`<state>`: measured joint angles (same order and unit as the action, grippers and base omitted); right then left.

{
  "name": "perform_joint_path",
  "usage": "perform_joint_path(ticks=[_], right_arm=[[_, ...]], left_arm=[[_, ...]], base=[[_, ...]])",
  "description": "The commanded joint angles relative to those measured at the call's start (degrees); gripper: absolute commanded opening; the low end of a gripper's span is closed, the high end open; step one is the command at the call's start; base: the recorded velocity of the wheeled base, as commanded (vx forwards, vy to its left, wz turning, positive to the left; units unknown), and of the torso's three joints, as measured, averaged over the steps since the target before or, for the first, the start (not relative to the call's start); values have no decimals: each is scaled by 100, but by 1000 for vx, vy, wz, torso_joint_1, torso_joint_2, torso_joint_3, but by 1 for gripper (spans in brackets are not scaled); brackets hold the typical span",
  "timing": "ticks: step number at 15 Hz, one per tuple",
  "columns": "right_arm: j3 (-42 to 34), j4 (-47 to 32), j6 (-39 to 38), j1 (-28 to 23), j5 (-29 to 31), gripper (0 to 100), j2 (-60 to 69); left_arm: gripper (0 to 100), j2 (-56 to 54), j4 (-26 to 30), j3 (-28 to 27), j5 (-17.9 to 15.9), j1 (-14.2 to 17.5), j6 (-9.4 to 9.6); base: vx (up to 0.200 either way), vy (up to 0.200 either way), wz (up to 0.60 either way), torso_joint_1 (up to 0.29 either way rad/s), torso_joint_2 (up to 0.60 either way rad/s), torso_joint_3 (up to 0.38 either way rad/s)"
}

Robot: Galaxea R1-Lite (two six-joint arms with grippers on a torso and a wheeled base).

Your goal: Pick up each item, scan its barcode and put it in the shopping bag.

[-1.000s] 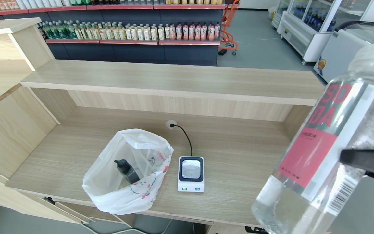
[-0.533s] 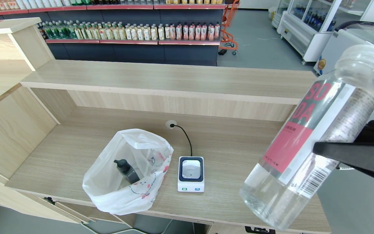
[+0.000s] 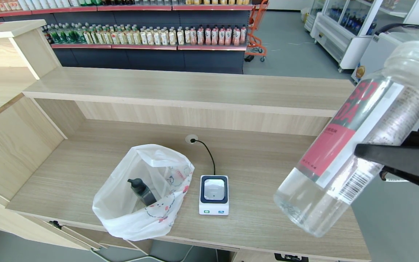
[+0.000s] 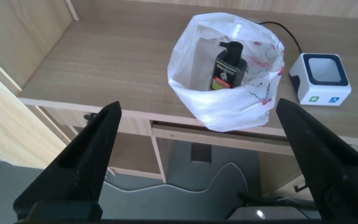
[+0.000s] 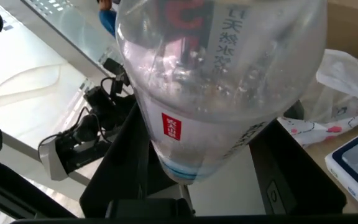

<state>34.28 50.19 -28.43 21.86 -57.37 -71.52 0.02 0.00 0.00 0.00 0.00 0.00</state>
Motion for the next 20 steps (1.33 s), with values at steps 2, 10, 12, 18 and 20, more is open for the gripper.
perform_joint_path(ticks=[2,10,12,18,20], right_arm=[[-88,-18,153,-525,24,0,-72],[747,-2971,804,1312,3557,0,543],[949,-2980,751,1400,3540,0,499],[958,-3085,92,2138,3496,0,763],[949,-3173,30,2305,3487,0,859]], left_arm=[[100,-2,0,0,0,0,0],[100,-2,0,0,0,0,0],[100,-2,0,0,0,0,0],[100,-2,0,0,0,0,0],[100,-2,0,0,0,0,0]], base=[[0,0,0,0,0,0],[0,0,0,0,0,0],[0,0,0,0,0,0],[0,0,0,0,0,0],[0,0,0,0,0,0]])
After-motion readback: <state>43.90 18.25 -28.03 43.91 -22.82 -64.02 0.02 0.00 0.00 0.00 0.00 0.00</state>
